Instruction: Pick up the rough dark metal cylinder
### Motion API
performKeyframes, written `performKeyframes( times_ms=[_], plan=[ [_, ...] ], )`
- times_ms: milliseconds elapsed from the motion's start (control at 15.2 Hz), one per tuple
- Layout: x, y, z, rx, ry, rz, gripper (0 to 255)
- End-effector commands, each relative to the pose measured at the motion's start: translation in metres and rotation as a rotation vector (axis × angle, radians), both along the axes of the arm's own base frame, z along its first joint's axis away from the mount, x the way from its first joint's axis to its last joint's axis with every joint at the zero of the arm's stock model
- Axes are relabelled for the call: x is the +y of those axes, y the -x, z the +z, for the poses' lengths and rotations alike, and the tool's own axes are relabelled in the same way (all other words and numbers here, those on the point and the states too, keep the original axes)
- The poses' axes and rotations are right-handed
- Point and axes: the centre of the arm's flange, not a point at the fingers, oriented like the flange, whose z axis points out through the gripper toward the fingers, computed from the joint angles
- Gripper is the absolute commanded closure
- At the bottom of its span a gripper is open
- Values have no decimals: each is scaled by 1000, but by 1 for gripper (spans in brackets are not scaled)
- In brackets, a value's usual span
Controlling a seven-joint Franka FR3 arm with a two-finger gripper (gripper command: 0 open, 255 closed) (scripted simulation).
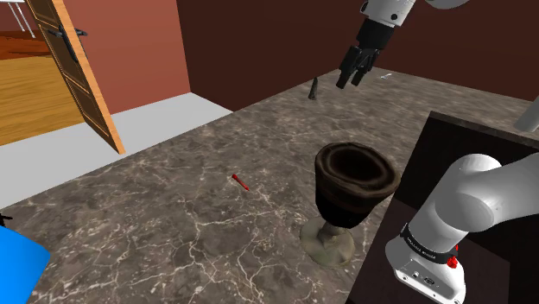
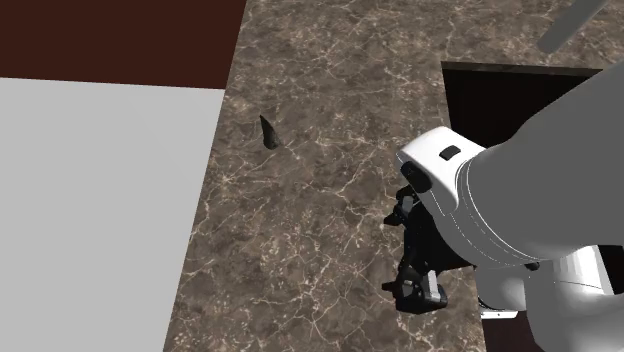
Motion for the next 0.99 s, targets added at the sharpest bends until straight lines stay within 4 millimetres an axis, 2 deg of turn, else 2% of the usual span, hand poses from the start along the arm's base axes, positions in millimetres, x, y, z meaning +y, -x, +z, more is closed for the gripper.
performKeyframes(
  times_ms=[0, 462, 924],
  plan=[
    [0, 0, 0, 0, 0, 0, 0],
    [-70, -53, -21, 27, 71, 184, 0],
    [-131, -118, -40, 54, 141, 367, 0]
  ],
)
